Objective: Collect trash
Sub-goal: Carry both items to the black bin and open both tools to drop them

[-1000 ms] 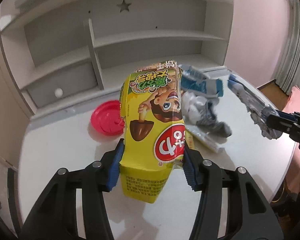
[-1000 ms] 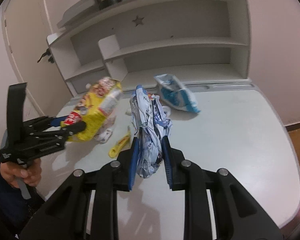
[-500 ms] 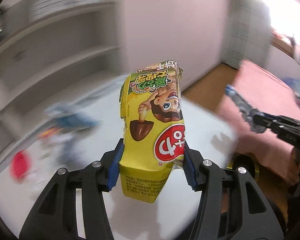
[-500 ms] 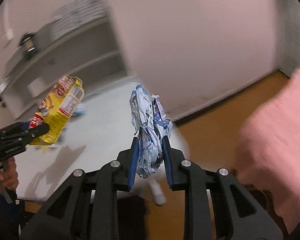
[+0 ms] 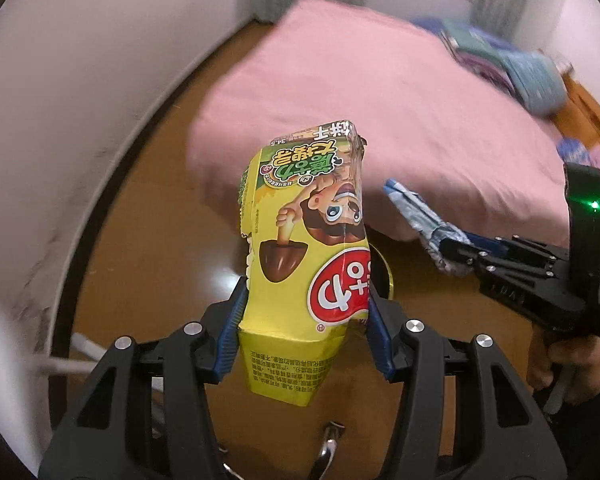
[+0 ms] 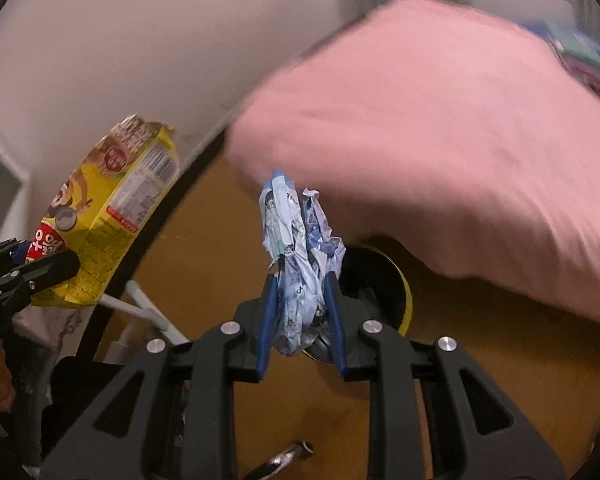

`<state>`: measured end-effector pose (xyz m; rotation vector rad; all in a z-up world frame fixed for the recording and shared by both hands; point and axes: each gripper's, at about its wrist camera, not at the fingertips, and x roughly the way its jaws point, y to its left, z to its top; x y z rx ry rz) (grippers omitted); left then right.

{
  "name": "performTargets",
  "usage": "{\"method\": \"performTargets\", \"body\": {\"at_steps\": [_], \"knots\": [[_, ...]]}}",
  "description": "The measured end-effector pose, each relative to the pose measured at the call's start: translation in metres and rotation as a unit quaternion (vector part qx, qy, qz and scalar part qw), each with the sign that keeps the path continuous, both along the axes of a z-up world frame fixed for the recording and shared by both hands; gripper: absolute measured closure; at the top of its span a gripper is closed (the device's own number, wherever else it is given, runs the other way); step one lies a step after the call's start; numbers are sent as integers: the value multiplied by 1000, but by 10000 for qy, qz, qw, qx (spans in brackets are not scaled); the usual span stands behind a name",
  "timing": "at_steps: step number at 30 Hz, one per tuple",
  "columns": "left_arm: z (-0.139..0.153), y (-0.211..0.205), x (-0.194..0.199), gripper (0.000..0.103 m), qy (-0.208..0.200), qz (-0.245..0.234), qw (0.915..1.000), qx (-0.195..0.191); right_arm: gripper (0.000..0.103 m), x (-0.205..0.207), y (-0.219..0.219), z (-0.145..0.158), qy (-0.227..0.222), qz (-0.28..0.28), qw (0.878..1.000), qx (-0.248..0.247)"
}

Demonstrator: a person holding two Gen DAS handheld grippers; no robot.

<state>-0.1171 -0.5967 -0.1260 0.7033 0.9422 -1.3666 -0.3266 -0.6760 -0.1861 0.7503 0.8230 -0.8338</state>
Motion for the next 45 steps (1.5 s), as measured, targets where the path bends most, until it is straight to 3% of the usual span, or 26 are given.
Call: {"method": "performTargets", "body": {"at_steps": [2,4,10,18,19,21,23,27,31,34,37,43,45], "knots": [[-24,-21,-17,51,-109,-109,9997,195,79,-13,-12,-21,135,-166,9995,239],[-52,-40,-29,51,42,-268,9985,472,79,-20,-21,-40,210,-229,9984,462],[-110,-76,-31,51,97,-235,9949,974,79,-25,-44,-81,237,-305,9956,859],[-138,-92,-35,51,15,-239,9925,1202,74,-19,-57,-100,101,-297,9937,1076],[-138,-92,-36,50,14,-241,9924,1205,73,-17,-56,-99,97,-311,9936,1085],[-134,-88,-41,50,5,-210,9923,1221,56,-18,-57,-98,48,-353,9936,1068],[-134,-91,-41,50,27,-186,9920,1249,48,-20,-57,-96,-6,-396,9938,1039],[-136,-94,-43,50,63,-237,9917,1265,48,-31,-58,-90,-88,-523,9939,962],[-130,-100,-53,41,33,-424,9918,1202,47,-43,-59,-76,-117,-677,9940,855],[-115,-102,-59,32,-5,-466,9940,994,45,-49,-60,-63,-136,-749,9943,745],[-102,-100,-58,31,34,-407,9953,874,45,-52,-54,-47,-158,-747,9951,631],[-44,-60,-38,12,-177,-314,9989,293,39,-25,-31,-9,-175,-358,9986,346],[-25,-41,-25,11,-266,-167,9994,154,38,-9,-18,8,-237,-122,9994,231]]}}
